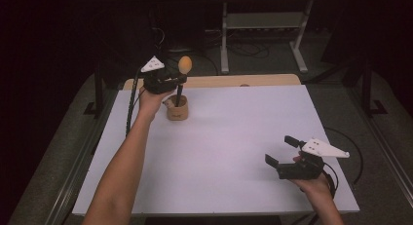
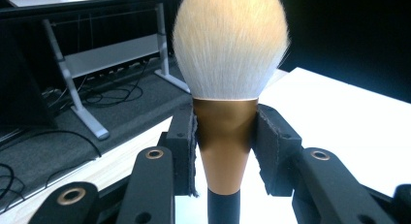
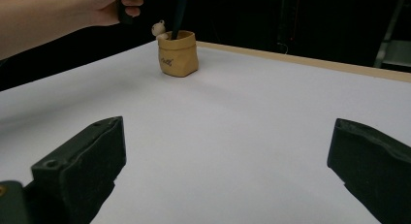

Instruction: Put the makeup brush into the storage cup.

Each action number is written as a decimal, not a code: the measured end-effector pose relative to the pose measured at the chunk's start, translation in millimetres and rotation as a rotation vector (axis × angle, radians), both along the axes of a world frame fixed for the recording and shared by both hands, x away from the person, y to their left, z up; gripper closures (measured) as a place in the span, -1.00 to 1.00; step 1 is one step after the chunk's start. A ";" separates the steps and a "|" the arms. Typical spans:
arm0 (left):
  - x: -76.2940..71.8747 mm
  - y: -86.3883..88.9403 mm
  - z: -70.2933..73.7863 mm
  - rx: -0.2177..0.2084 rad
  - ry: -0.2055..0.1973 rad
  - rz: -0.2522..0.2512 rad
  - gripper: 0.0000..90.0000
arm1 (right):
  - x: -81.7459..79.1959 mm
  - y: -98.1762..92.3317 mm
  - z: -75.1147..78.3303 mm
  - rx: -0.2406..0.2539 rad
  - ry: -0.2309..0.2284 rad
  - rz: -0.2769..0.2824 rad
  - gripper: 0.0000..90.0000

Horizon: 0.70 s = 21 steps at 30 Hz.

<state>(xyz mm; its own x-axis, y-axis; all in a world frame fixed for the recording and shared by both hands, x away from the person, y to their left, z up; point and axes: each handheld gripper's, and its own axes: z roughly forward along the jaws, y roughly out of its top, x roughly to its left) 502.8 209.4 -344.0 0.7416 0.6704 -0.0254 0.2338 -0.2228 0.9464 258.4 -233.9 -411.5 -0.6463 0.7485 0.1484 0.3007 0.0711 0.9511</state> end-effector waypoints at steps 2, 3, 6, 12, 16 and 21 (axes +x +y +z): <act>0.2 -0.3 -0.7 0.000 0.003 -0.001 0.39 | 0.1 -0.1 -0.1 -0.001 0.000 0.001 -1.00; 0.3 -0.3 -1.0 0.003 0.005 -0.001 0.39 | 0.0 0.0 -0.1 0.000 0.001 0.002 -1.00; 0.9 -0.2 -2.8 0.010 0.011 0.001 0.39 | 0.0 0.2 -0.1 -0.004 0.000 0.002 -1.00; 1.4 -0.8 -7.9 0.030 0.019 0.000 0.39 | 0.0 0.1 0.0 -0.001 0.000 0.001 -1.00; 1.7 -0.8 -11.2 0.044 0.024 0.004 0.39 | -0.2 0.2 0.0 -0.002 0.000 0.002 -1.00; 1.5 -1.3 -13.0 0.054 0.032 0.001 0.39 | -0.1 0.0 0.1 -0.001 0.000 0.001 -1.00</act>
